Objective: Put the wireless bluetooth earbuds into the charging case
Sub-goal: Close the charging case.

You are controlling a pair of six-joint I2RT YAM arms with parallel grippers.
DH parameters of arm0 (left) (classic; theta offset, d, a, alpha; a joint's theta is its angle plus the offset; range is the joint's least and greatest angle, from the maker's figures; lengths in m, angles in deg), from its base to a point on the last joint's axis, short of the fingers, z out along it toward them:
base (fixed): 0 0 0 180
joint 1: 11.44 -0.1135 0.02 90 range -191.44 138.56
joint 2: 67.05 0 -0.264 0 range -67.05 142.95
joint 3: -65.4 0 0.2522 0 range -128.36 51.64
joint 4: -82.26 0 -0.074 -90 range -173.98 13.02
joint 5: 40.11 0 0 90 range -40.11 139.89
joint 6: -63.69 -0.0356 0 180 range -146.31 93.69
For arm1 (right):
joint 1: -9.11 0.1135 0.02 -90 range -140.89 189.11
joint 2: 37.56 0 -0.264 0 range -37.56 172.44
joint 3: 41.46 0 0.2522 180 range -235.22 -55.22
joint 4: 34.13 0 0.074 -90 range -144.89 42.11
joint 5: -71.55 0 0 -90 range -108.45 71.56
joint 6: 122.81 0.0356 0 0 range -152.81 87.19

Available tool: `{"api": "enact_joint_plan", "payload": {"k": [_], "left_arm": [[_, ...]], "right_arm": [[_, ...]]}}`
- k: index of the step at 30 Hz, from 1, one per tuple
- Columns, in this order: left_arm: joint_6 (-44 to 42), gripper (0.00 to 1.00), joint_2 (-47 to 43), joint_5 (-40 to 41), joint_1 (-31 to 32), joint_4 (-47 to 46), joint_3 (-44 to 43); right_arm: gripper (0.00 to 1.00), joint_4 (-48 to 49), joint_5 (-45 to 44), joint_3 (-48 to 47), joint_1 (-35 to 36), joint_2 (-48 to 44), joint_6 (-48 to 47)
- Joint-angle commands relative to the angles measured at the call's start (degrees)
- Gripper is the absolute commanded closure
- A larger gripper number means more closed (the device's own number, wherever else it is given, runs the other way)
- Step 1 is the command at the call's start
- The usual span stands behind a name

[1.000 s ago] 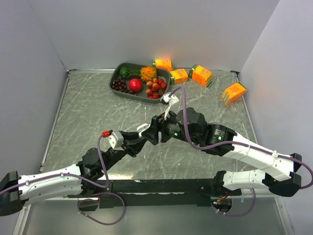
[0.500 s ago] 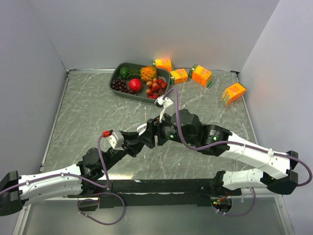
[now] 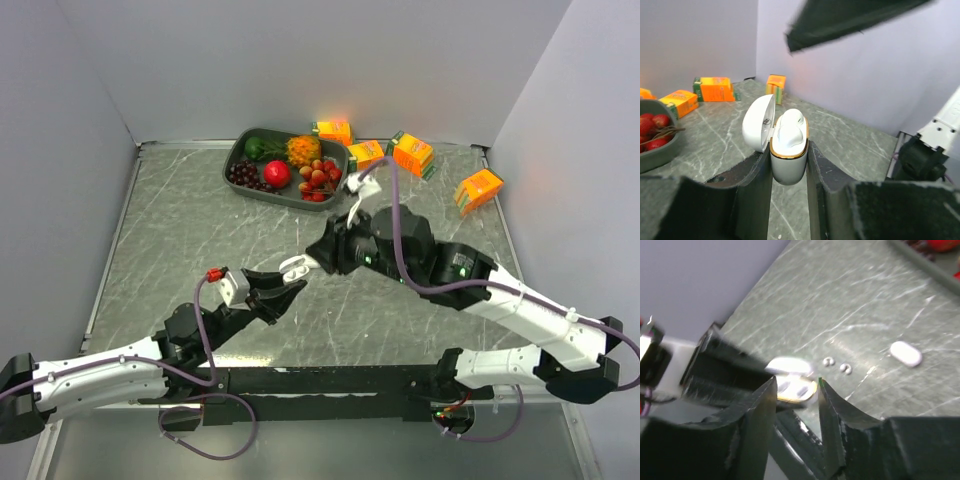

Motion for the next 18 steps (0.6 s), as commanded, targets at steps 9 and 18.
{"api": "enact_joint_plan", "payload": {"k": [9, 18], "left_arm": [[-1.6, 0.99, -0.5, -9.5, 0.2, 5.5, -2.1], [-2.5, 0.99, -0.3, -7.6, 0.3, 4.8, -2.3]], "right_arm": [[0.86, -9.2, 2.0, -13.2, -2.8, 13.0, -7.8], [0.87, -11.0, 4.0, -12.0, -1.1, 13.2, -6.6]]}}
